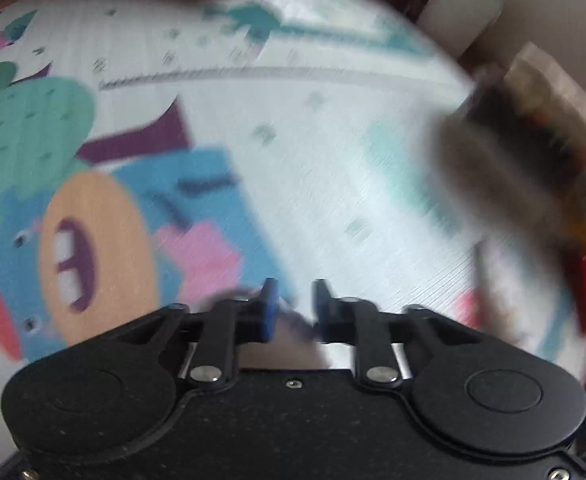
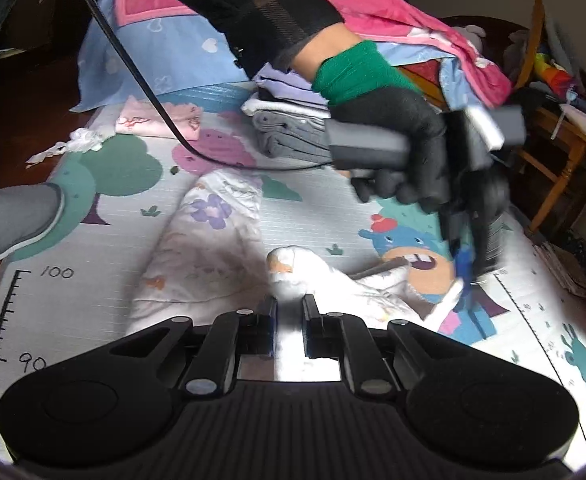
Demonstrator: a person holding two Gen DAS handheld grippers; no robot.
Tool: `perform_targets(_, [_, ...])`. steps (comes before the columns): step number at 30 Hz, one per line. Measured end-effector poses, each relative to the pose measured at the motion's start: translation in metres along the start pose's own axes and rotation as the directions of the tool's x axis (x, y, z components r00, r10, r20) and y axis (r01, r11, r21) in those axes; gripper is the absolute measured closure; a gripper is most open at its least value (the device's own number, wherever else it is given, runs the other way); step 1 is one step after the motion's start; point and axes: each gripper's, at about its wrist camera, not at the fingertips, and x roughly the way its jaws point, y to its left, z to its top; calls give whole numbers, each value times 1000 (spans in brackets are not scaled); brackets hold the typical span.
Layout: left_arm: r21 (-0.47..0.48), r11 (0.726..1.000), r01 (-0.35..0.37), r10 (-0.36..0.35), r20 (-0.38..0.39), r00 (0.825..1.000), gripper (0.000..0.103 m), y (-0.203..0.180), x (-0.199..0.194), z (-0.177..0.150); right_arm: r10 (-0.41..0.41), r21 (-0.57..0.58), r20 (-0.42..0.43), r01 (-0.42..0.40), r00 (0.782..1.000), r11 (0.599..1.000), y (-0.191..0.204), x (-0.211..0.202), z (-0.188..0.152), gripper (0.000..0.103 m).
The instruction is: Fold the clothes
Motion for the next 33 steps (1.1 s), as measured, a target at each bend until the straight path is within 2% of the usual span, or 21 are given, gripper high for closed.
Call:
perform_targets(3, [24, 1000, -18, 19, -35, 999, 92, 8, 0, -15, -51, 75, -12, 52, 999, 996, -12, -5, -7, 89])
perform_targets(5, [7, 1000, 23, -22, -70, 997, 92, 18, 0, -26, -73, 130, -20, 75, 997, 989, -21, -9, -14, 88])
perform_targets(6, [16, 1000, 25, -23, -88, 996, 92, 20, 0, -32, -53, 165, -22, 56, 998, 985, -26, -13, -18, 87])
perform_targets(7, [39, 999, 11, -7, -100, 995, 92, 19, 0, -37, -21, 201, -23, 25, 1000, 979, -31, -17, -22, 82])
perform_targets(8, [70, 998, 10, -4, -92, 996, 91, 18, -3, -40, -1, 237, -20, 6, 1000, 972, -36, -22, -26, 67])
perform_targets(10, [135, 991, 15, -5, -69, 998, 91, 17, -11, -46, 17, 319, 4, -17, 1000, 947, -46, -33, -27, 50])
perform_targets(12, [204, 979, 9, -6, -15, 1000, 91, 15, -27, -48, 1, 412, 31, -14, 1000, 911, -59, -40, -20, 45])
perform_targets(14, [266, 964, -27, 22, 23, 1000, 91, 16, -36, -46, -27, 493, 18, 14, 999, 870, -75, -30, -6, 41])
perform_targets(16, [205, 978, -35, 31, 24, 999, 91, 27, -34, -40, -8, 561, -13, 14, 1000, 828, -88, -3, 11, 41])
perform_targets(18, [118, 993, 9, -12, 29, 1000, 88, 37, -29, -37, 51, 593, -86, 10, 995, 805, -91, 36, 26, 35])
perform_targets(19, [73, 997, 30, -32, 28, 999, 86, 40, -25, -36, 71, 592, -130, 20, 989, 806, -88, 56, 31, 35])
perform_targets(21, [-14, 997, 82, -82, 37, 996, 61, 45, -19, -36, 84, 558, -228, 59, 970, 828, -76, 94, 37, 36])
perform_targets(22, [-57, 993, 105, -103, 39, 994, 56, 48, -14, -36, 72, 534, -284, 95, 956, 840, -70, 109, 36, 37])
perform_targets(23, [-89, 989, 116, -113, 32, 993, 56, 48, -9, -36, 62, 525, -324, 125, 944, 842, -66, 121, 32, 37])
perform_targets(25, [-108, 987, 115, -115, 8, 993, 59, 45, -2, -36, 68, 516, -376, 148, 924, 843, -58, 135, 22, 42])
perform_targets(26, [-98, 989, 113, -114, -2, 993, 79, 44, 0, -38, 76, 504, -392, 145, 917, 851, -54, 139, 17, 52])
perform_targets(27, [-86, 990, 112, -113, -11, 993, 92, 42, 2, -40, 84, 481, -394, 127, 915, 867, -49, 141, 14, 61])
perform_targets(28, [-92, 990, 111, -112, -9, 994, 92, 42, 2, -43, 89, 457, -392, 110, 916, 883, -45, 141, 11, 74])
perform_targets(31, [-118, 985, 123, -123, 15, 992, 96, 44, -2, -53, 85, 474, -361, 104, 929, 874, -46, 130, 8, 86])
perform_targets(33, [-157, 977, 144, -140, 36, 989, 97, 48, -7, -59, 73, 516, -325, 112, 943, 849, -54, 117, 7, 88])
